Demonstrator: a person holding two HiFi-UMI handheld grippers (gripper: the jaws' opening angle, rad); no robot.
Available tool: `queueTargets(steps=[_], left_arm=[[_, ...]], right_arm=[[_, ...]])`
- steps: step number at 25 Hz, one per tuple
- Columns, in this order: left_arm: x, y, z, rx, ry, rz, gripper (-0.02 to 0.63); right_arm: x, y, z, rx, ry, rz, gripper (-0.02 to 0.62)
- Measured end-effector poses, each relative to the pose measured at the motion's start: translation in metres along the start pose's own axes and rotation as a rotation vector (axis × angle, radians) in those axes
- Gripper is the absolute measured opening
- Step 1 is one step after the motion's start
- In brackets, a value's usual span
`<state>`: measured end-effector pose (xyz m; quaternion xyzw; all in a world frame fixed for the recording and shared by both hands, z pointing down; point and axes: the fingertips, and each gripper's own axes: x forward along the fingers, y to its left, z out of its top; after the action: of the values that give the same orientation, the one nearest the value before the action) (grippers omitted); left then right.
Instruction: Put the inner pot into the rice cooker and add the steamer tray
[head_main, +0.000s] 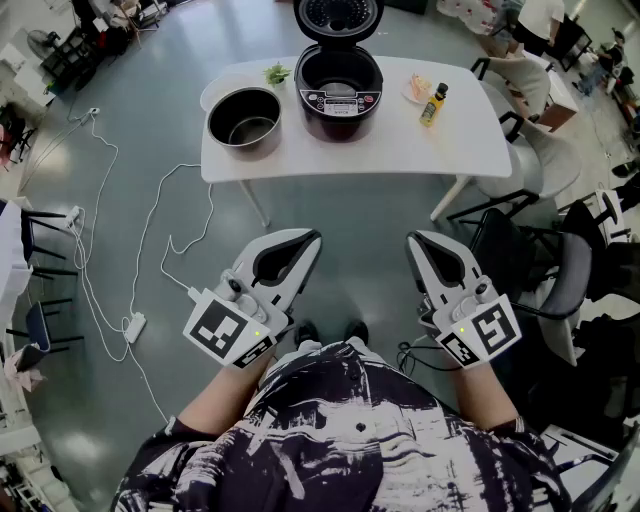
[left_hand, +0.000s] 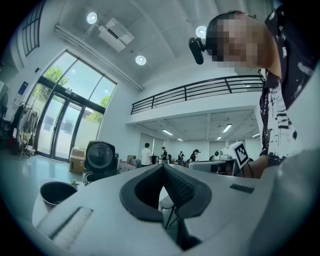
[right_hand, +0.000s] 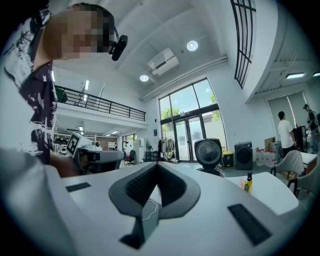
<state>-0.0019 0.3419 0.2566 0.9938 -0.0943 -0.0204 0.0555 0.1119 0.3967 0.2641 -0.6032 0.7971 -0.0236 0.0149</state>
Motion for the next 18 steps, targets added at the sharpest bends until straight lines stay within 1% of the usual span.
queueTargets(steps=[18], left_arm=[[-0.0016, 0.0030, -0.0024, -0.008, -0.004, 0.006, 0.005]], right_arm=[[0.0037, 0.0023, -0.0023, 0.002, 0.000, 0.009, -0.003]])
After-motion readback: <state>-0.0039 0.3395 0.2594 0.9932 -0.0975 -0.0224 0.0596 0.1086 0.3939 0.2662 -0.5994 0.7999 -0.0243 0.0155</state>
